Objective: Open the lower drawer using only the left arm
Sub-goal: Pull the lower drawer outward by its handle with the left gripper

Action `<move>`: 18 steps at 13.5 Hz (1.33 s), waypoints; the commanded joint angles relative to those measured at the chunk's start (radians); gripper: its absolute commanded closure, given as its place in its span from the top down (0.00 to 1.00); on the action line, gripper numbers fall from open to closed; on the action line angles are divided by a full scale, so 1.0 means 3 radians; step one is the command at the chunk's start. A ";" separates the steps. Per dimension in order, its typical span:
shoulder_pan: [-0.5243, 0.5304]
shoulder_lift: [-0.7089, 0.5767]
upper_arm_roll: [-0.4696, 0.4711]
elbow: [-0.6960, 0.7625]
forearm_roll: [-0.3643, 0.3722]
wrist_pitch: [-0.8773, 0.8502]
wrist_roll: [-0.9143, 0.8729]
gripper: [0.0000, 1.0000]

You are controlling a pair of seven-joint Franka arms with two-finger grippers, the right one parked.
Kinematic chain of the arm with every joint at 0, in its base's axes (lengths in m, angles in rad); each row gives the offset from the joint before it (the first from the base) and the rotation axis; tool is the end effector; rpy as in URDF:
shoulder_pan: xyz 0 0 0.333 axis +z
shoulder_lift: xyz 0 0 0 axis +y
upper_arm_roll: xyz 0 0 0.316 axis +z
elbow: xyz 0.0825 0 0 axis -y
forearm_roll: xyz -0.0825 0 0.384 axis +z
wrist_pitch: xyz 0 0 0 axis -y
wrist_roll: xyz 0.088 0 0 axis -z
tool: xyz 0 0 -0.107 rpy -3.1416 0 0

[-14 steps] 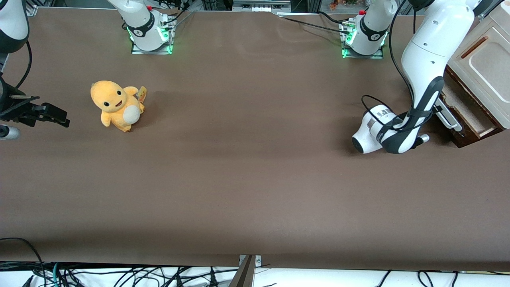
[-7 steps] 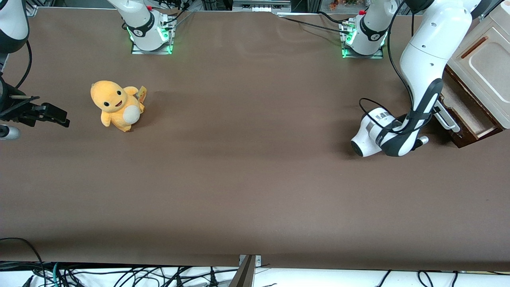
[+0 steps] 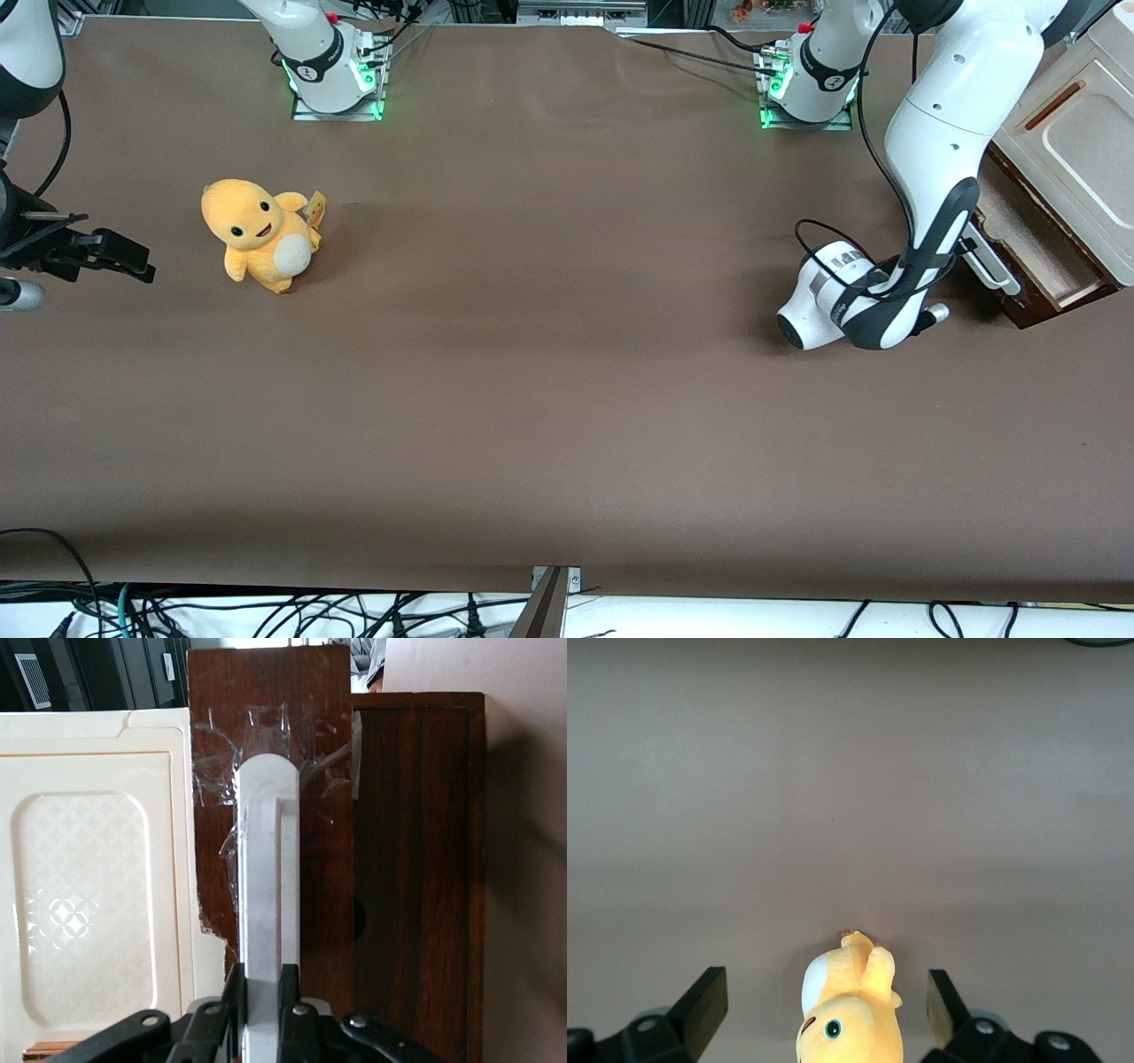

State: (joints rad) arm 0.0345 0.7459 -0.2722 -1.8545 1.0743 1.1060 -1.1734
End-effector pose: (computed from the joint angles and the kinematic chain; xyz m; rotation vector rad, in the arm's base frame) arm 0.5148 0.0016 0.1535 -1.5348 -0.3580 0.3855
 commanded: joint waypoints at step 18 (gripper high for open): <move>-0.0192 0.0055 -0.0018 0.0117 -0.0206 -0.0210 -0.0092 1.00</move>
State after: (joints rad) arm -0.0118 0.7586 -0.2770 -1.8434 1.0383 1.0812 -1.1938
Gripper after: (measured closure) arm 0.714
